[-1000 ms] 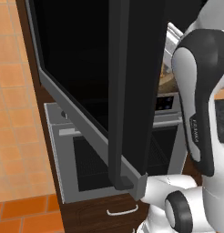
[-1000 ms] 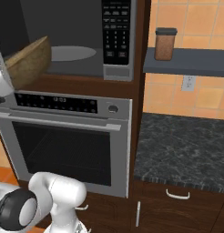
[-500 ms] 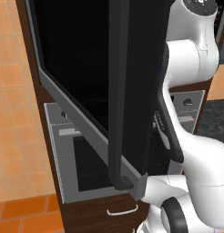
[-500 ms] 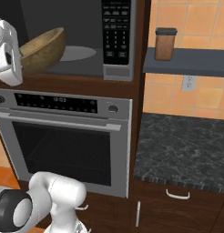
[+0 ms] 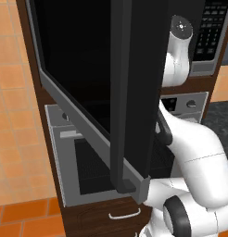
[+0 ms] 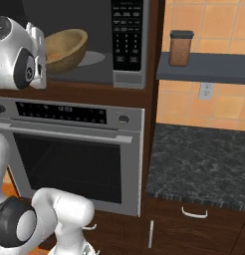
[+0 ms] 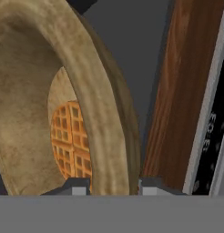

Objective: Open the microwave, place the bowl with waffle inside the microwave, then close the microwave door and turn it on.

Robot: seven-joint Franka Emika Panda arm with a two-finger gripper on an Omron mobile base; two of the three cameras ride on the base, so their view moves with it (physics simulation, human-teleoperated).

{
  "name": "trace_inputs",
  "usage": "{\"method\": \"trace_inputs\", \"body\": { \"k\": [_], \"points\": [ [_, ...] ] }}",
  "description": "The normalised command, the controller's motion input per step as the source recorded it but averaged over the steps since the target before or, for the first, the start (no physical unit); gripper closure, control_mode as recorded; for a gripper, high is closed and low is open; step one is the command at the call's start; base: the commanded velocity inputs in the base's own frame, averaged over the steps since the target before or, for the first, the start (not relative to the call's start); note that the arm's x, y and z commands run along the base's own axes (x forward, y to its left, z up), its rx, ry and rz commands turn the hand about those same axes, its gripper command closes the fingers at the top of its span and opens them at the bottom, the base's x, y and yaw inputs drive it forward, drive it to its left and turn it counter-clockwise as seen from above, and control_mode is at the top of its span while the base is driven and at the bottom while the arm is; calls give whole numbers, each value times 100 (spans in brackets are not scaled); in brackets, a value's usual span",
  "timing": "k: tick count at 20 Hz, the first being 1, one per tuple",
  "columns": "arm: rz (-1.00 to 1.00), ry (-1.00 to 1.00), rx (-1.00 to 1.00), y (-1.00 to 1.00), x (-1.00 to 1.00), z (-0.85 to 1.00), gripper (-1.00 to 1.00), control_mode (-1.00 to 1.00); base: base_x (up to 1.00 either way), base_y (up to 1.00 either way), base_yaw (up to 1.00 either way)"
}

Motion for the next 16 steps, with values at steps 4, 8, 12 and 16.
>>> {"method": "trace_inputs", "body": {
  "k": [4, 8, 12, 16],
  "points": [
    [0, 11, 6, 11, 99, 16, 100, -100, 0, 0, 0],
    [-1, 1, 0, 19, 93, -13, 100, -100, 0, 0, 0],
    [-1, 0, 0, 4, 63, -53, 100, -100, 0, 0, 0],
    [0, 0, 0, 0, 17, -38, -100, -100, 0, 0, 0]
  ]
}}
